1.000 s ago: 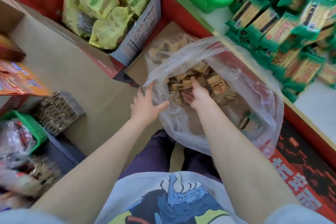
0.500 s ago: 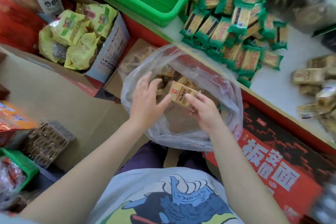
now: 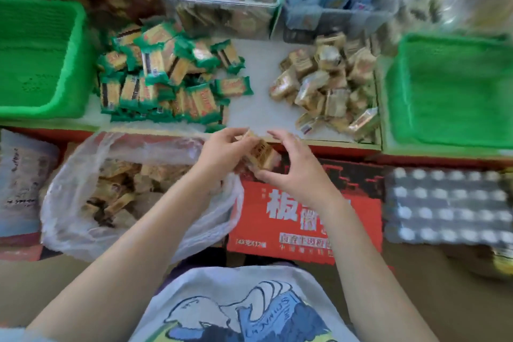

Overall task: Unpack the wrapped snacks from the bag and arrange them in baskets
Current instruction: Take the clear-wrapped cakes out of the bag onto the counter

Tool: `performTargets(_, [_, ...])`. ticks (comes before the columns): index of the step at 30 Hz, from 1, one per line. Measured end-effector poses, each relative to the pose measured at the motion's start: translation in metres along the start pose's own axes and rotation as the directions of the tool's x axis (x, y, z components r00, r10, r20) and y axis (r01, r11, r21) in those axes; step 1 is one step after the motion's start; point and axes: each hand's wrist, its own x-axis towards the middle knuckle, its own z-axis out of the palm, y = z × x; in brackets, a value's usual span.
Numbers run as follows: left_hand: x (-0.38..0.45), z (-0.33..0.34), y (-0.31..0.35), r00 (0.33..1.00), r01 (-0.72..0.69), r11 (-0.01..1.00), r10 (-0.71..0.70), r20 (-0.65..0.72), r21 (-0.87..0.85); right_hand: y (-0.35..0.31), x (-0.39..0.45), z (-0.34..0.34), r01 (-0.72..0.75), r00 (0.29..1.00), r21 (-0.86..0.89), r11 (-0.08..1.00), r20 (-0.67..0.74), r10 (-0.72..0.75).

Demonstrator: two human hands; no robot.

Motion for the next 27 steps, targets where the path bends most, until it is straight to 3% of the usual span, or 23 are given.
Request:
performTargets(2, [0.011,0.039,0.023,0.996,0.003,0.999,-0.007,0.087,0.039,0.023,-0.006,-0.024,-0.044,0.999,-0.026,0.999,0.011,0.044])
performTargets(5, [0.029,0.091,0.051,0.984,0.066,0.996,-0.054,0.167,-0.064,0.06,-0.005,-0.063,-0.187,0.976,0.074,0.979,-0.102,0.194])
performTargets(8, [0.053,0.124,0.059,0.99,0.072,0.996,-0.066,0.125,-0.044,0.097,0.016,-0.104,-0.302,0.903,0.164,0.939,-0.267,0.337])
performTargets(11, [0.079,0.146,0.046,0.989,0.097,0.994,-0.103,0.111,0.058,0.131,0.056,-0.132,-0.281,0.824,0.166,0.945,-0.464,0.326])
performTargets(12, [0.086,0.152,0.042,0.987,0.104,0.991,-0.113,0.117,0.081,0.141,0.07,-0.137,-0.272,0.836,0.114,0.956,-0.463,0.293])
performTargets(15, [0.1,0.163,0.026,0.979,0.089,0.973,-0.124,0.16,0.211,0.165,0.102,-0.139,-0.348,0.917,-0.226,0.91,-0.283,0.28])
performTargets(17, [0.101,0.162,0.008,0.975,0.044,0.909,-0.13,0.182,0.414,0.175,0.108,-0.134,-0.39,0.917,-0.338,0.856,-0.231,0.326])
performTargets(19, [0.099,0.152,-0.016,0.98,0.014,0.762,-0.139,0.142,0.647,0.177,0.105,-0.129,-0.419,0.903,-0.336,0.843,-0.248,0.35])
performTargets(21, [0.093,0.142,-0.038,0.985,-0.056,0.64,-0.089,0.146,0.766,0.172,0.097,-0.122,-0.436,0.885,-0.32,0.841,-0.32,0.337])
performTargets(24, [0.08,0.127,-0.054,0.981,-0.146,0.694,0.008,0.195,0.705,0.148,0.079,-0.097,-0.308,0.87,-0.214,0.927,-0.459,0.183])
performTargets(27, [0.06,0.094,-0.066,0.989,-0.144,0.788,0.125,0.074,0.598,0.106,0.069,-0.047,-0.144,0.939,-0.139,0.98,-0.33,0.091])
